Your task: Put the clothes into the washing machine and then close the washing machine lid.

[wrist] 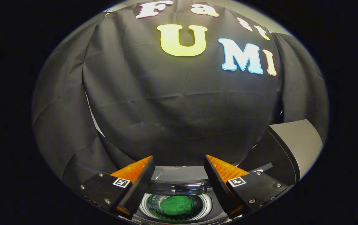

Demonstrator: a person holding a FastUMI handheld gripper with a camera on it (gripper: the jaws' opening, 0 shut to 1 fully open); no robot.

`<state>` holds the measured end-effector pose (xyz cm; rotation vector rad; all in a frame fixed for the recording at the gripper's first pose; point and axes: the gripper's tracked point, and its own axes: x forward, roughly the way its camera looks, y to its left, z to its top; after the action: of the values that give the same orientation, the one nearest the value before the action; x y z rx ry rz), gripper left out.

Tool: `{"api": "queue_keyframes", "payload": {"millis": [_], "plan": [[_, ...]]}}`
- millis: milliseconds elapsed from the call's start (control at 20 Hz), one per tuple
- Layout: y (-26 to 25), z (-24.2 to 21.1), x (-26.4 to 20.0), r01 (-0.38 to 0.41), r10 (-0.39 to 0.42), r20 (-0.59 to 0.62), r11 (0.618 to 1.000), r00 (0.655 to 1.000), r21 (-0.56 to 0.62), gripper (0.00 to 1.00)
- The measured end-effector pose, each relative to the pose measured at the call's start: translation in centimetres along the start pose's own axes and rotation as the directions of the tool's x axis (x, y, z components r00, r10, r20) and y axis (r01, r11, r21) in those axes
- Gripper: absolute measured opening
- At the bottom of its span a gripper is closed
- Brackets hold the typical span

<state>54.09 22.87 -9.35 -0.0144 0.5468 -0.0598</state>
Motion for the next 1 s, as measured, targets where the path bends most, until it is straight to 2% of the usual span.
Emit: {"api": "queue_keyframes", "payload": {"millis": [1000], "plan": [[-0.1, -3.3, -2.8, -0.001, 0.001, 0.034, 1.0, 0.999, -0.004, 0.98]]}}
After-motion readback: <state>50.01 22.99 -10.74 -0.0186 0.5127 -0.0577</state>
